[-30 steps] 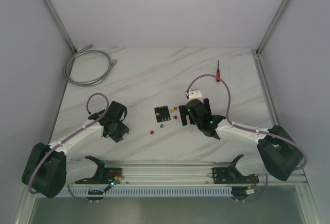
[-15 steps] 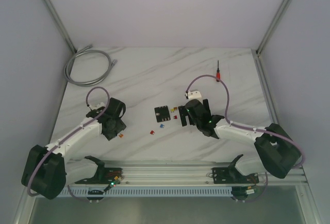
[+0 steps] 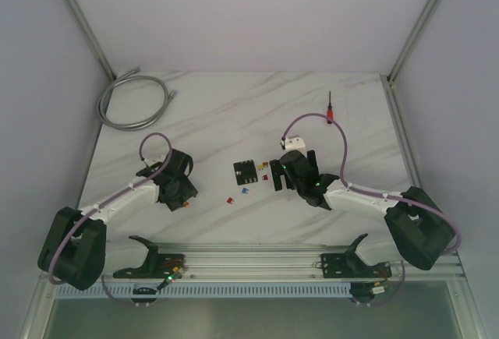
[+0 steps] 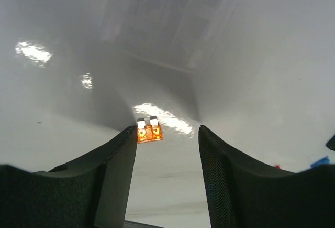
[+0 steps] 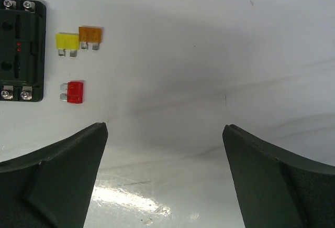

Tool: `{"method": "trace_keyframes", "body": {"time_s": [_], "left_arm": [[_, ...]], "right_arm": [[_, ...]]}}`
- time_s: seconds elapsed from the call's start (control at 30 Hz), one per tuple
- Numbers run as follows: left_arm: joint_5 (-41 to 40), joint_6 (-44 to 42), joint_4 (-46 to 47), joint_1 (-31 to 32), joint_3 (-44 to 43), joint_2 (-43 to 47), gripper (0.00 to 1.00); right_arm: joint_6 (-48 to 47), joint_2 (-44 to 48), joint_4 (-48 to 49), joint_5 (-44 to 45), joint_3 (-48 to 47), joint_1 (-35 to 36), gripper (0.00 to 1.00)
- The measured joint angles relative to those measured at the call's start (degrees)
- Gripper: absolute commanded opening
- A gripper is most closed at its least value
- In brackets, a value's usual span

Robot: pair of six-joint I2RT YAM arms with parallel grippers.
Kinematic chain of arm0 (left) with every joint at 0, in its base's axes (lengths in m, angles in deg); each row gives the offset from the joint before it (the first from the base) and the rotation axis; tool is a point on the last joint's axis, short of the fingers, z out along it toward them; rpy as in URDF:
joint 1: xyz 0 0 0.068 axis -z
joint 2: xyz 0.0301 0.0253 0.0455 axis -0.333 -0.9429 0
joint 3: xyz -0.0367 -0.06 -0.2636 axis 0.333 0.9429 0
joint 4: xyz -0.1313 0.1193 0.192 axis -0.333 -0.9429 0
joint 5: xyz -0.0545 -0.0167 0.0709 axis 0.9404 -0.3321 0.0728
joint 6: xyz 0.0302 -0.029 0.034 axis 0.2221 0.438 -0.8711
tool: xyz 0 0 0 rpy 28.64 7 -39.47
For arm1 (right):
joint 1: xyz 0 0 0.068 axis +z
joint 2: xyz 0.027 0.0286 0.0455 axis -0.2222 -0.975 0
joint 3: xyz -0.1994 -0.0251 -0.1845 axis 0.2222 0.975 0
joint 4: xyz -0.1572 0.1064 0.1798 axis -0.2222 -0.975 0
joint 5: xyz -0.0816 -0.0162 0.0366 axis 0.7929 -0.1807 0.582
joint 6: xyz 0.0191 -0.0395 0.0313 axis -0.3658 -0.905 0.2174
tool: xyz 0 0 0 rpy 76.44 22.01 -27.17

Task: Snap on the fuse box
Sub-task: Move the fuse to the center of the board.

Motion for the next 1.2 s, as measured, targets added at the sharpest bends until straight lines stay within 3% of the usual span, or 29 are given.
{"method": "trace_keyframes", "body": {"time_s": [0.5, 0.77, 0.93, 1.2], "left_arm": [[6.0, 0.9, 11.2, 7.4, -7.5, -12.1, 0.58], [1.3, 0.5, 7.6, 9.7, -8.9, -12.5, 0.56], [-2.5, -6.6, 3.3, 9.9, -12.2, -12.7, 0.56], [-4.3, -28.6, 3.1, 9.9, -15.5, -11.7, 0.56]], "right_arm": [[0.2, -0.7, -0.2, 0.0, 0.0, 0.0, 1.0], [0.4, -0.7, -0.5, 0.0, 0.0, 0.0, 1.0], [0.4, -1.2, -1.1, -0.1, -0.8, 0.0, 1.0], [0.4, -1.2, -1.3, -0.8, -1.3, 0.0, 1.0]]}}
